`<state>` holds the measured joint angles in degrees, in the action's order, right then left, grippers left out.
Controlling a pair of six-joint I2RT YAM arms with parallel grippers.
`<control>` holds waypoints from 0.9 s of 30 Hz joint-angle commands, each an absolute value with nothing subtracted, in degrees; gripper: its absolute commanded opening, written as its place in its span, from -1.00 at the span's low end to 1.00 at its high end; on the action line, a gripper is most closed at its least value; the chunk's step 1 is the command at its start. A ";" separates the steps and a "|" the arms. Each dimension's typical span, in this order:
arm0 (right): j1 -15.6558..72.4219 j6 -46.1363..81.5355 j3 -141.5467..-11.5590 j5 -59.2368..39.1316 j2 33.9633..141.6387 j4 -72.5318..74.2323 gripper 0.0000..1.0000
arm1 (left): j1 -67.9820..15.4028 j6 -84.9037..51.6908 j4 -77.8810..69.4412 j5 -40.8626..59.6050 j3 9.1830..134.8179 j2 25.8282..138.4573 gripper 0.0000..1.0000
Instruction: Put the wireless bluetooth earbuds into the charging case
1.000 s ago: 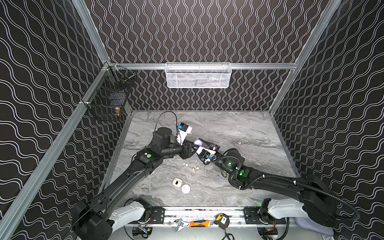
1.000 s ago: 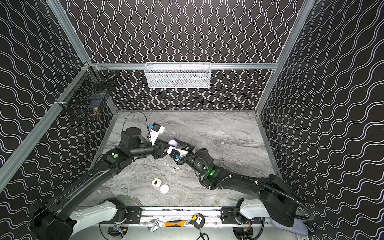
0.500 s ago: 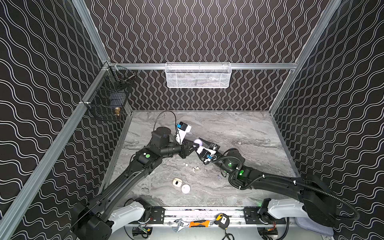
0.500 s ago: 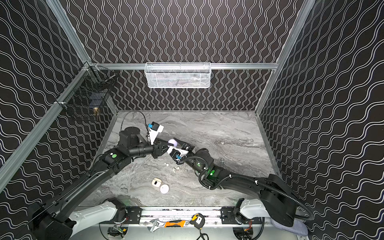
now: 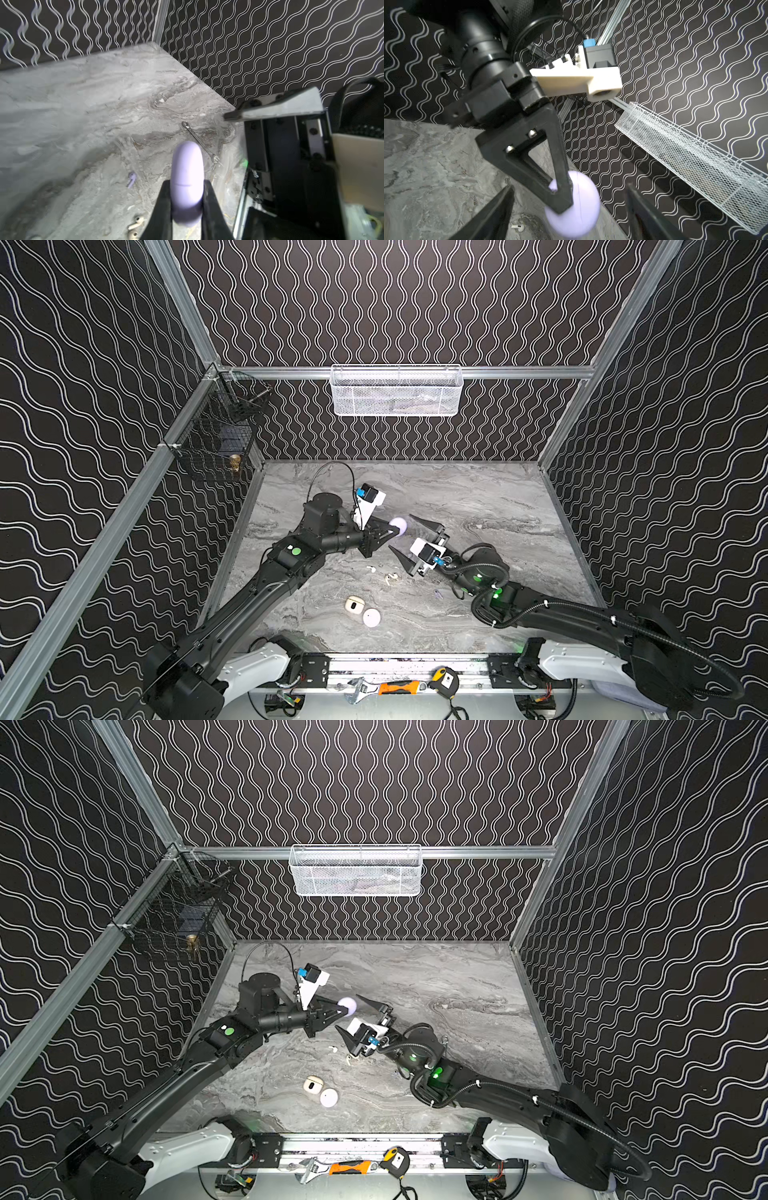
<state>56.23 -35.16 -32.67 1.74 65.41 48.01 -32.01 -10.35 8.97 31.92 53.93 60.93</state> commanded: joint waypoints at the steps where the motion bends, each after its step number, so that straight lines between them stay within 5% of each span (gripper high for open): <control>1: 56.24 -33.48 -30.94 -0.09 62.32 49.43 0.67 | -32.05 -1.36 3.20 30.73 50.35 57.92 -1.00; 7: 55.09 -31.01 -28.70 -0.62 57.94 48.45 0.58 | -32.07 8.90 -4.17 24.99 39.90 49.27 -1.00; 14: 54.85 -29.36 -28.23 -2.42 57.56 47.64 0.49 | -32.07 19.38 -14.34 34.60 27.49 42.06 -1.00; 27: 54.85 -31.56 -29.18 -10.42 58.39 39.98 0.40 | -32.03 21.43 -11.53 39.32 29.08 43.63 -1.00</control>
